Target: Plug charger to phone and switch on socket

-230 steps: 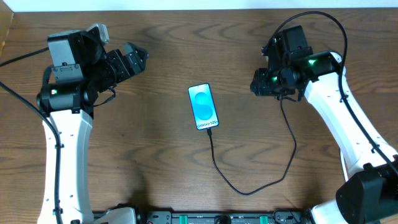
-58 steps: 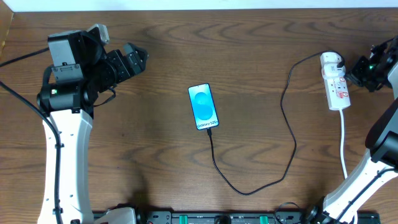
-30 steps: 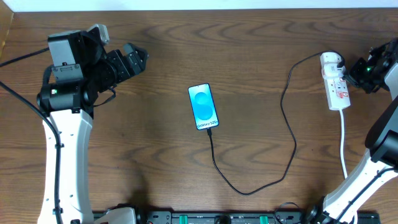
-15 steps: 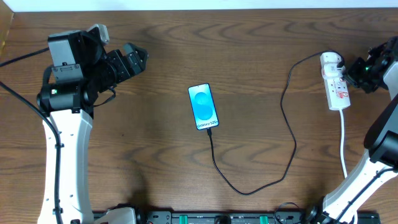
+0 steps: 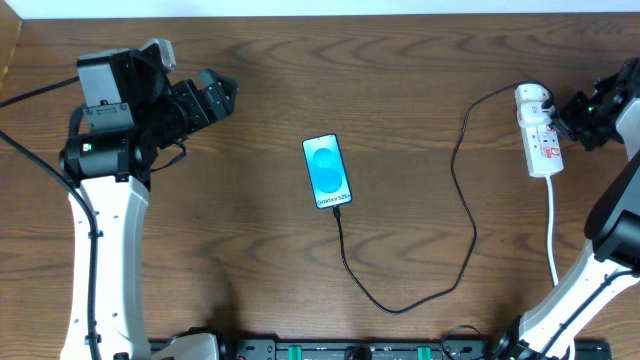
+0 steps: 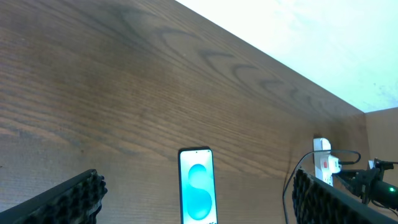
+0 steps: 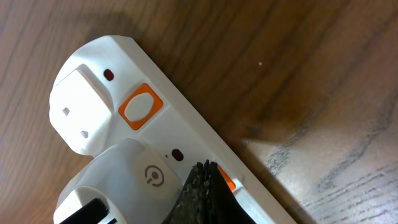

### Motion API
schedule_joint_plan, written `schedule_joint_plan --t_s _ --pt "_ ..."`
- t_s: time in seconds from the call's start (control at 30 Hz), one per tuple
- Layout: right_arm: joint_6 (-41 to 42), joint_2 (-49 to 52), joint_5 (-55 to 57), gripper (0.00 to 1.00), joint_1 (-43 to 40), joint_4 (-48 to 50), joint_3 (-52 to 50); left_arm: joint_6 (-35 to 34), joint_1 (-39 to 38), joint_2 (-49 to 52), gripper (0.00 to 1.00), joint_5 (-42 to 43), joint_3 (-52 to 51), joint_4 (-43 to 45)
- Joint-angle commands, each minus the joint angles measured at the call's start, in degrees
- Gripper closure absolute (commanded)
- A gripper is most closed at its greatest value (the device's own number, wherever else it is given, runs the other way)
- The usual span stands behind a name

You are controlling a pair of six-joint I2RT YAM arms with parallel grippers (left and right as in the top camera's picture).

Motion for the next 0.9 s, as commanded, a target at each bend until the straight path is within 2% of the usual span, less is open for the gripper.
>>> schedule_joint_plan --t_s 0.0,0.57,0.87 --pt "2.03 1.51 -3.67 0.99 3.41 -3.21 -2.51 0.76 0.2 0.07 0.02 0.33 0.33 0.0" --pt "6.91 1.51 0.79 0.99 3.63 -2.56 -2.54 0.76 0.2 0.07 0.02 0.33 0.33 0.0" --pt "10.88 1.51 -7.04 0.99 2.45 3.13 -2.51 0.76 0.2 0.07 0.02 0.31 0.33 0.0"
